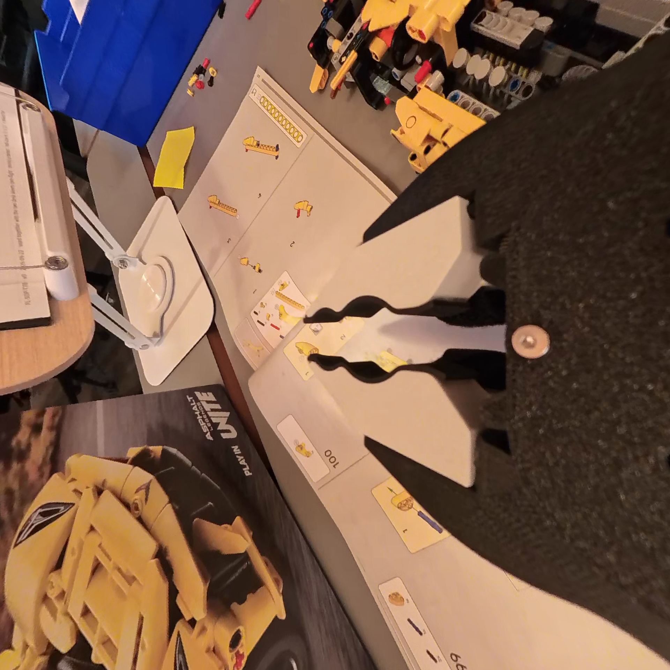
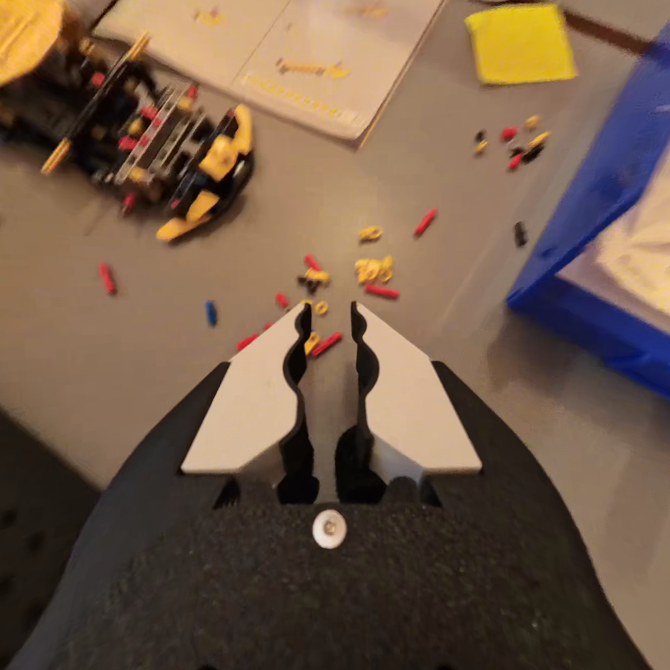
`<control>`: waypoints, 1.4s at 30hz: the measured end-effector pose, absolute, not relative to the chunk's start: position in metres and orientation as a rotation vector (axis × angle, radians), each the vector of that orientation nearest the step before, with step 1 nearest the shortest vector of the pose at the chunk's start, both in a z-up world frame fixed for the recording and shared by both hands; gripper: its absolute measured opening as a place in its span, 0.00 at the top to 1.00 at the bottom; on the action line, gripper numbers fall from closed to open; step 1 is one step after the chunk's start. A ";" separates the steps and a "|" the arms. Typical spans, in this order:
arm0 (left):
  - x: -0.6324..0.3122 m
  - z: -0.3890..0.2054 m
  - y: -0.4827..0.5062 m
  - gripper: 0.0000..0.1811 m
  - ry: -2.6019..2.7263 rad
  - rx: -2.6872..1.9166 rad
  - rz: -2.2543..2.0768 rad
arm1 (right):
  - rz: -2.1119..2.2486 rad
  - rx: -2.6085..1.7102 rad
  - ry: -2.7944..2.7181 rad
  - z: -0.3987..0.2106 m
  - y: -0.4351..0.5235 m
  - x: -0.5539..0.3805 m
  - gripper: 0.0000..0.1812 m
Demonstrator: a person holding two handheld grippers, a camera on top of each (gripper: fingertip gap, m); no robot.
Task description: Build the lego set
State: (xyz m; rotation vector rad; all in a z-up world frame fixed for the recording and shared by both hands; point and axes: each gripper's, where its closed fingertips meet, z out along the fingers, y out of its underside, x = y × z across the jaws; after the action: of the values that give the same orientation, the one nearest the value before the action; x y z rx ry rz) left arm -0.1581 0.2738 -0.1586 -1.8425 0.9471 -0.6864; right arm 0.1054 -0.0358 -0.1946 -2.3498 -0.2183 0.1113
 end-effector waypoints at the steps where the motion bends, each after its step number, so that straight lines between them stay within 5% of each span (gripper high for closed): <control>1: -0.158 -0.159 0.274 0.91 0.949 -1.844 -0.684 | 0.141 -2.364 -0.257 -0.201 -0.044 0.098 0.88; 42: -0.159 -0.159 0.275 0.91 0.993 -1.820 -0.586 | 0.006 -2.493 -0.678 -0.225 -0.038 0.090 0.98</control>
State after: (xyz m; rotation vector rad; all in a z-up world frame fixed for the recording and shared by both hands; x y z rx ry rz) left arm -0.1593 0.2749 -0.1589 -1.8203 0.9935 -0.5857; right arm 0.0904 -0.0382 -0.2246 -2.4928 -0.6777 0.0059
